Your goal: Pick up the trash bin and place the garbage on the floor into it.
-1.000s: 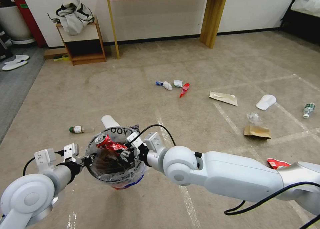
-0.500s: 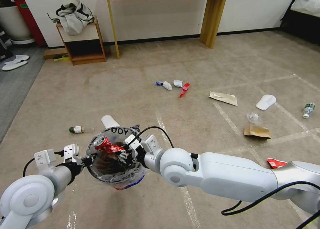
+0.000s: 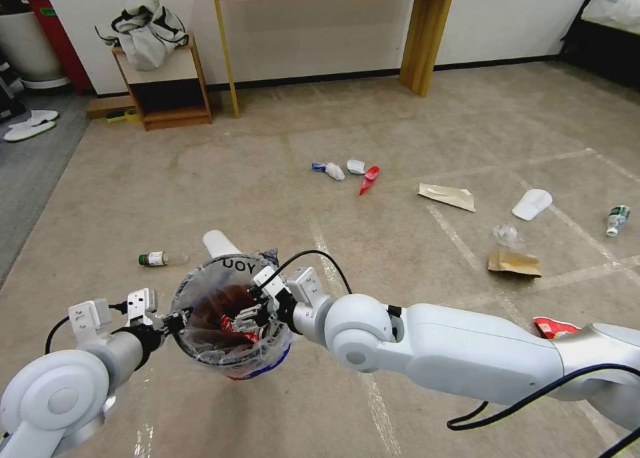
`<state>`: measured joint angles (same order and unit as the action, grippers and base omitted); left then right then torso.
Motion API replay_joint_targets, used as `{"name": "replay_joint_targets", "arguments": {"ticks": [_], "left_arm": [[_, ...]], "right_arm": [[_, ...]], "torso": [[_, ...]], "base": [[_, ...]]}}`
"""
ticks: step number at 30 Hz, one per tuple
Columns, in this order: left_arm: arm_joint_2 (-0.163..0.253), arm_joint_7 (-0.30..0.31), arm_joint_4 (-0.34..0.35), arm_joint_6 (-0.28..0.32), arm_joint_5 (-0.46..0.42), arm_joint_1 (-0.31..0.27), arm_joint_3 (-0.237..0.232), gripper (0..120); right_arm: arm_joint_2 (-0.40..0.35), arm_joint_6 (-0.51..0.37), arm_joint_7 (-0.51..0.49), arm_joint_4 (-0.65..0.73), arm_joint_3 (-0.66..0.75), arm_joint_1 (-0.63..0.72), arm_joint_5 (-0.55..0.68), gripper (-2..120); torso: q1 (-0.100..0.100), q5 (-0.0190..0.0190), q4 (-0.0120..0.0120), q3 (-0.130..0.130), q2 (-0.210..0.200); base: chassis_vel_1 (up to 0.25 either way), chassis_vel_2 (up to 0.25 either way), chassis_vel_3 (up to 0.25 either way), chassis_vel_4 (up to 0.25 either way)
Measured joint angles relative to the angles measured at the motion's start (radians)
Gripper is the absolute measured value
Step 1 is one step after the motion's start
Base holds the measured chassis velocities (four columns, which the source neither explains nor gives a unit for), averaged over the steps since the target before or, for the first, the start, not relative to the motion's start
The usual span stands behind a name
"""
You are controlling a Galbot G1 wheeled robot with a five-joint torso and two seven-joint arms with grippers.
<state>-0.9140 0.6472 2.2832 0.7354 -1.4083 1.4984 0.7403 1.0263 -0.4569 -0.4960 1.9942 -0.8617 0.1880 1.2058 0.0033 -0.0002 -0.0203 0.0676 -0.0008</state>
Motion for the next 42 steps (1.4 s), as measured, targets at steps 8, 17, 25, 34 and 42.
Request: {"name": "replay_joint_targets", "arguments": {"ticks": [8,17,25,34,42], "left_arm": [[0.001,0.000,-0.005,0.000,0.004,0.004,0.002,1],[-0.011,-0.001,-0.013,0.000,0.014,0.006,0.004,1],[-0.025,-0.003,-0.015,0.000,0.026,0.014,0.023,1],[-0.070,-0.007,-0.014,0.000,0.051,0.011,0.041,1],[-0.092,-0.022,-0.014,0.000,0.081,0.007,0.065,1]], "right_arm": [[-0.004,0.003,0.001,0.056,0.061,-0.006,0.015,100],[-0.033,0.070,0.061,0.089,0.197,-0.024,0.020,100],[-0.082,0.284,0.195,0.092,0.377,0.038,-0.001,100],[-0.158,0.495,0.385,0.106,0.720,0.304,-0.082,100],[-0.203,0.618,0.470,0.135,1.110,0.574,-0.176,100]], "torso": [[0.000,0.0000,0.0000,0.000,0.000],[0.000,0.0000,0.0000,0.000,0.000],[0.000,0.0001,0.0001,0.000,0.000],[0.000,0.0004,0.0002,0.000,0.000],[0.000,0.0004,-0.0003,0.000,0.000]], "base": [[0.000,0.000,0.000,0.000],[0.000,0.000,0.000,0.000],[0.000,0.000,0.000,0.000],[0.000,0.000,0.000,0.000],[0.000,0.000,0.000,0.000]]}}
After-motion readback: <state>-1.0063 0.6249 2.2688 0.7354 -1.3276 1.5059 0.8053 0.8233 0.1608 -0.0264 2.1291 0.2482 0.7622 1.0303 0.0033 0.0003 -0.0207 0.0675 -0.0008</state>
